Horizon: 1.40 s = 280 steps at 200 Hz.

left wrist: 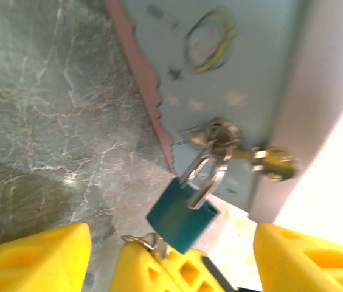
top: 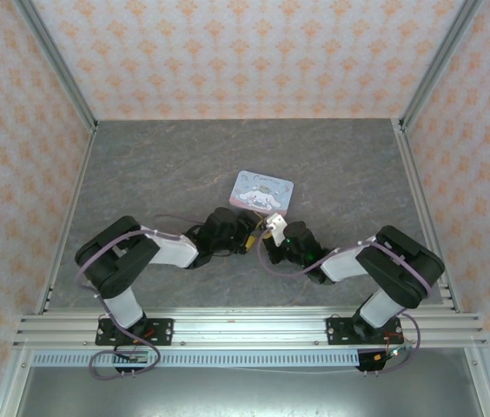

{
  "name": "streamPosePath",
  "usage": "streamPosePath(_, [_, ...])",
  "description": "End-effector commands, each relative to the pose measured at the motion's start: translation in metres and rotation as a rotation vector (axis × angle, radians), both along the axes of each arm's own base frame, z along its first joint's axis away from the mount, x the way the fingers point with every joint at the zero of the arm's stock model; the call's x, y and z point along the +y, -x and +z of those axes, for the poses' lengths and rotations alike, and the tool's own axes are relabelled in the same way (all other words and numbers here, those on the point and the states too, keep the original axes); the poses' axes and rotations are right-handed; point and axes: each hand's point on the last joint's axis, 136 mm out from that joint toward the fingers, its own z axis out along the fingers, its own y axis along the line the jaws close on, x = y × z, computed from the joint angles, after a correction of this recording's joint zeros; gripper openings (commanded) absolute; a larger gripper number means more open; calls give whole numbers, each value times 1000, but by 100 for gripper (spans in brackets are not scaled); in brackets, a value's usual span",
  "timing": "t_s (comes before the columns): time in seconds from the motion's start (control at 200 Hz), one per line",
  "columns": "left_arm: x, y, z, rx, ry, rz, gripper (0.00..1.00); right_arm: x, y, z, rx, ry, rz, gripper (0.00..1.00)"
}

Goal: Unlock the padlock with the key

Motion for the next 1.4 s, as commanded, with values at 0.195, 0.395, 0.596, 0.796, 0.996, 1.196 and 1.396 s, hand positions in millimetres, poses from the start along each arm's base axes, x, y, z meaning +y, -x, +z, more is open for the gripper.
streamPosePath(0.195, [35,-4,32,-68,-71,12,80,-9,7,14,213,-165,-58,0])
streamPosePath(0.395, [73,-3,44,-91,-206,32,81,-4,4,16,446,-383,-71,0])
streamPosePath(0.596, [130,-2,56,-130,-390,55,89,-10,-4,4,543,-467,-173,0])
streamPosePath(0.796, [151,-14,67,-216,-647,-61,96,-5,-6,1,660,-560,-228,0])
streamPosePath(0.996, [124,-39,74,-277,-672,-218,96,-20,-12,-3,675,-594,-313,3])
streamPosePath(1.196, [105,-64,53,-240,-696,-307,94,-32,-6,2,642,-519,-332,21])
streamPosePath(1.396, [91,-78,27,-197,-691,-367,87,-48,3,20,559,-484,-338,45])
